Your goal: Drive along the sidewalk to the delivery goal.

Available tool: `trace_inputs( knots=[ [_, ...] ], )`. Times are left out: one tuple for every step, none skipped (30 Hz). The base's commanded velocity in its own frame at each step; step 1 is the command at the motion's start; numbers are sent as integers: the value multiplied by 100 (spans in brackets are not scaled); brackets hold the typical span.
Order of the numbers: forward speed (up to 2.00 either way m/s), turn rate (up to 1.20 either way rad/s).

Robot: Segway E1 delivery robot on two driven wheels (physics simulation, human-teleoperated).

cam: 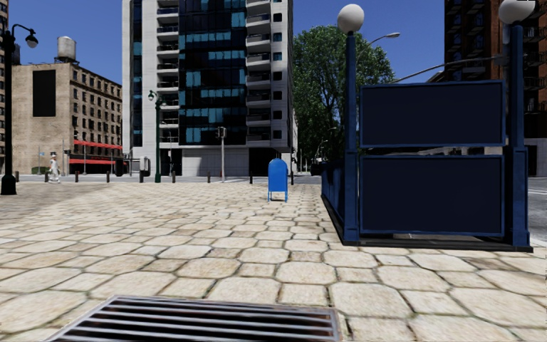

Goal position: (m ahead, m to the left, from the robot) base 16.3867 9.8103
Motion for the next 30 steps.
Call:
trace_inputs(
  knots=[
    [200,0],
    [200,0],
    [200,0],
    [200,0],
    [200,0],
    [200,3],
    [200,3],
    [200,23],
    [200,68],
    [200,89],
    [200,89],
    [200,97],
    [200,99],
    [200,100],
    [200,100],
    [200,100],
    [200,100],
    [200,100],
    [200,92],
    [200,80],
    [200,77],
    [200,64],
    [200,42],
    [200,42],
    [200,16],
    [200,3],
    [200,0],
    [200,0],
    [200,0],
    [200,0]
  ],
)
